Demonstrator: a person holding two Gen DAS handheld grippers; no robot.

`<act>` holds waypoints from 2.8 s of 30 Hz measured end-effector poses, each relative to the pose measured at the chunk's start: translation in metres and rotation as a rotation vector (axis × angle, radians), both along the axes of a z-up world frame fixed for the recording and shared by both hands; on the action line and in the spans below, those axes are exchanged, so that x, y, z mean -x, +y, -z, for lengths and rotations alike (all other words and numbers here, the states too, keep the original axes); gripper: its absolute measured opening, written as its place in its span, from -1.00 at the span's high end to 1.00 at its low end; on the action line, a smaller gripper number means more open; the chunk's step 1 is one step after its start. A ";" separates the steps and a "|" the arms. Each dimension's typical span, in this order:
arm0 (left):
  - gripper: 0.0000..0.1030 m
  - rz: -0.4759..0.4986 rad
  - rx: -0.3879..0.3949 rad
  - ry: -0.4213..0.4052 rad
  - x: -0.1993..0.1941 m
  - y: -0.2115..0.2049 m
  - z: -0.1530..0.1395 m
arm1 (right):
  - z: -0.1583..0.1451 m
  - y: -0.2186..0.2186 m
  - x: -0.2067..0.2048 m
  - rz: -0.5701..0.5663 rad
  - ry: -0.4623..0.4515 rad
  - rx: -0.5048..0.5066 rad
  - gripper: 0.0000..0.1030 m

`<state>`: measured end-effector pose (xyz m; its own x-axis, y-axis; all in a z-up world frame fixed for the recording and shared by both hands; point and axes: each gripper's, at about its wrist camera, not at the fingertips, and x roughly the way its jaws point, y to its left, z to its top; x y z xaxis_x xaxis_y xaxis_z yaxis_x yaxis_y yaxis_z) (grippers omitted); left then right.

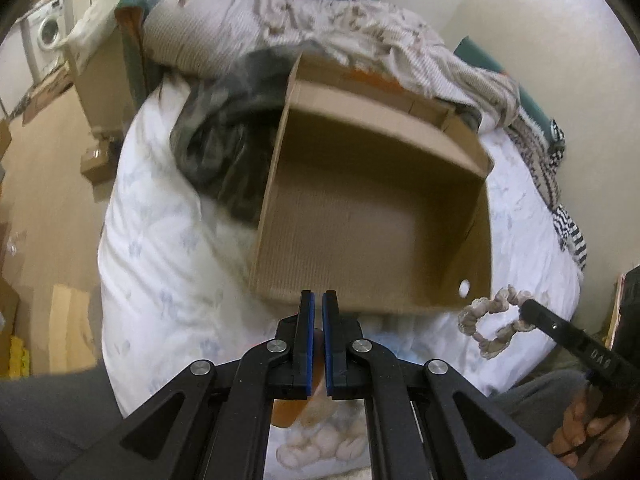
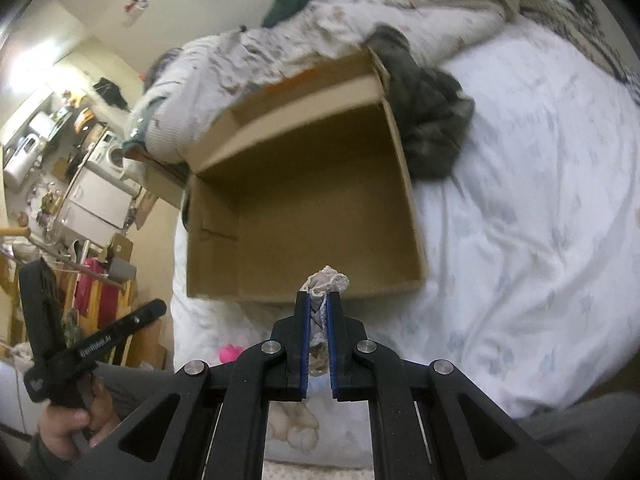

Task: Organize soft objects
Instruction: 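Carry the tube into the box and open the left tool while the right tool drops the scrunchie there, then withdraw both open tools from the box toward the remaining items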

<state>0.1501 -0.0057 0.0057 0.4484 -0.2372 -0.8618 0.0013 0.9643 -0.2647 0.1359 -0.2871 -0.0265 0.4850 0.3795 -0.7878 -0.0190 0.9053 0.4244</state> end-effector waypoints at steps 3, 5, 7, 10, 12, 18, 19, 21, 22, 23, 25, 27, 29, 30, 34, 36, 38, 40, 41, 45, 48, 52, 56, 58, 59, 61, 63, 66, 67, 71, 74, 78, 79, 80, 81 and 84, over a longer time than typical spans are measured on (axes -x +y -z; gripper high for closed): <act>0.92 0.010 0.006 -0.031 -0.019 -0.005 -0.015 | -0.008 0.001 -0.011 -0.002 -0.031 -0.006 0.82; 0.92 0.017 0.011 -0.048 -0.031 -0.008 -0.022 | -0.010 0.001 -0.021 -0.001 -0.046 -0.007 0.82; 0.92 0.027 0.047 -0.061 -0.045 -0.009 -0.025 | -0.011 0.001 -0.031 0.003 -0.063 -0.017 0.82; 0.92 0.031 0.056 -0.077 -0.064 -0.009 -0.023 | -0.010 0.002 -0.043 0.009 -0.095 -0.027 0.82; 0.92 0.029 0.080 -0.066 -0.073 -0.008 -0.013 | -0.002 0.002 -0.050 0.014 -0.106 -0.023 0.82; 0.92 0.026 -0.052 -0.056 -0.081 -0.017 0.035 | 0.040 -0.002 -0.064 0.043 -0.021 -0.042 0.82; 0.92 0.019 -0.075 -0.041 -0.082 -0.020 0.043 | 0.044 -0.001 -0.066 0.039 -0.012 -0.039 0.82; 0.92 0.025 -0.060 -0.026 -0.085 -0.022 0.050 | 0.049 0.003 -0.069 0.024 -0.001 0.003 0.82; 0.92 0.032 -0.068 -0.025 -0.086 -0.025 0.051 | 0.051 0.005 -0.071 0.016 0.006 0.013 0.82; 0.92 0.035 -0.083 -0.031 -0.087 -0.027 0.051 | 0.054 0.006 -0.072 0.011 0.015 0.015 0.82; 0.92 0.032 -0.082 -0.034 -0.089 -0.028 0.050 | 0.058 0.008 -0.073 0.001 0.028 0.013 0.82; 0.92 0.031 -0.074 -0.039 -0.090 -0.029 0.049 | 0.061 0.011 -0.075 -0.011 0.030 0.014 0.82; 0.92 0.033 -0.096 -0.046 -0.090 -0.029 0.049 | 0.062 0.012 -0.074 -0.015 0.024 0.026 0.82; 0.92 0.034 -0.120 -0.052 -0.089 -0.030 0.049 | 0.063 0.011 -0.073 -0.011 0.026 0.025 0.82; 0.92 0.035 -0.103 -0.055 -0.091 -0.030 0.049 | 0.065 0.007 -0.075 -0.013 0.030 0.024 0.82; 0.92 0.034 -0.091 -0.055 -0.092 -0.032 0.049 | 0.066 0.006 -0.075 -0.007 0.034 0.016 0.82; 0.92 0.039 -0.086 -0.057 -0.091 -0.035 0.049 | 0.066 0.006 -0.075 -0.007 0.034 0.013 0.82; 0.92 0.050 -0.082 -0.058 -0.091 -0.039 0.049 | 0.066 0.009 -0.077 -0.013 0.033 0.012 0.82; 0.92 0.055 -0.079 -0.059 -0.090 -0.040 0.049 | 0.066 0.011 -0.077 -0.017 0.034 0.012 0.82; 0.87 0.060 -0.076 -0.061 -0.088 -0.041 0.049 | 0.066 0.018 -0.078 -0.033 0.035 0.018 0.81; 0.84 0.072 -0.092 -0.061 -0.087 -0.043 0.050 | 0.066 0.022 -0.080 -0.041 0.031 0.022 0.81; 0.75 0.075 -0.110 -0.058 -0.086 -0.045 0.049 | 0.068 0.024 -0.081 -0.046 0.032 0.027 0.81; -0.01 0.074 -0.117 -0.069 -0.084 -0.046 0.047 | 0.068 0.025 -0.081 -0.049 0.033 0.032 0.81; -0.29 0.074 -0.123 -0.090 -0.083 -0.046 0.045 | 0.069 0.025 -0.081 -0.047 0.034 0.031 0.81; -0.29 0.079 -0.128 -0.098 -0.083 -0.047 0.044 | 0.069 0.025 -0.081 -0.045 0.034 0.030 0.81; -0.30 0.091 -0.146 -0.101 -0.082 -0.050 0.043 | 0.070 0.024 -0.081 -0.041 0.035 0.027 0.81; -0.30 0.100 -0.161 -0.100 -0.082 -0.052 0.043 | 0.071 0.024 -0.082 -0.034 0.036 0.025 0.81; -0.30 0.104 -0.164 -0.098 -0.082 -0.054 0.044 | 0.071 0.021 -0.082 -0.022 0.035 0.026 0.80; -0.30 0.105 -0.163 -0.097 -0.082 -0.054 0.044 | 0.070 0.021 -0.082 -0.018 0.034 0.023 0.78; -0.30 0.098 -0.157 -0.092 -0.082 -0.052 0.045 | 0.069 0.017 -0.083 0.005 0.029 0.025 -0.17; -0.30 0.089 -0.152 -0.084 -0.082 -0.051 0.046 | 0.064 0.014 -0.082 0.026 0.001 0.009 -0.48; -0.30 0.079 -0.147 -0.081 -0.083 -0.049 0.046 | 0.061 0.013 -0.082 0.031 -0.006 0.012 -0.76; -0.30 0.080 -0.148 -0.082 -0.083 -0.049 0.045 | 0.060 0.013 -0.082 0.034 -0.009 0.012 -0.86; -0.30 0.079 -0.150 -0.084 -0.083 -0.049 0.045 | 0.059 0.013 -0.082 0.039 -0.016 0.013 -1.00; -0.30 0.076 -0.152 -0.088 -0.083 -0.049 0.044 | 0.059 0.012 -0.081 0.043 -0.023 0.013 -1.00; -0.30 0.069 -0.151 -0.095 -0.081 -0.048 0.043 | 0.056 0.012 -0.081 0.050 -0.036 0.012 -1.00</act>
